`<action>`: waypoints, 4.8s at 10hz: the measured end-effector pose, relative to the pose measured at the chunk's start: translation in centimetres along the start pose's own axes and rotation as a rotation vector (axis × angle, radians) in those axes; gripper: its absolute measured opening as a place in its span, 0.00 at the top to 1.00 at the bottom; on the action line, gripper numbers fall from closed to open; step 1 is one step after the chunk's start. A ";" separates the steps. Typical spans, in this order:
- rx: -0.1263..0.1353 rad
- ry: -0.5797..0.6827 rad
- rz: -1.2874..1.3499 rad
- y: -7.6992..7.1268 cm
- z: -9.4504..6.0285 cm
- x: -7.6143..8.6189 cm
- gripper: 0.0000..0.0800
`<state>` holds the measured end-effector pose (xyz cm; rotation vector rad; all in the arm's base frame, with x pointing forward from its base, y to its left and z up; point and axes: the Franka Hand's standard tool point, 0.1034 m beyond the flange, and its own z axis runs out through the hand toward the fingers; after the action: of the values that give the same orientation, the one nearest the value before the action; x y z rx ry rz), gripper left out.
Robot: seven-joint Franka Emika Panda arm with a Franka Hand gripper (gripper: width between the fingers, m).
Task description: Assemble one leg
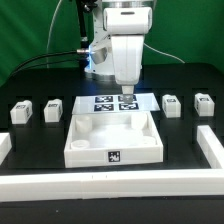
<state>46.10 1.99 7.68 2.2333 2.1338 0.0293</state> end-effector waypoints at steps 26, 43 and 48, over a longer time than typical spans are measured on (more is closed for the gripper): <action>0.114 0.020 -0.080 -4.7 6.2 -2.0 0.92; 0.057 0.058 -0.041 1.0 6.6 6.0 0.67; 0.056 0.058 -0.038 1.1 6.5 5.8 0.19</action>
Offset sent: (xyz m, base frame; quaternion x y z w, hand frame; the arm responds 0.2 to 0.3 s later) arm -0.0252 -0.0118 -0.0121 -0.0025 0.0157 -0.0379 0.9992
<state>47.79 7.62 1.06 2.2484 2.2327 0.0335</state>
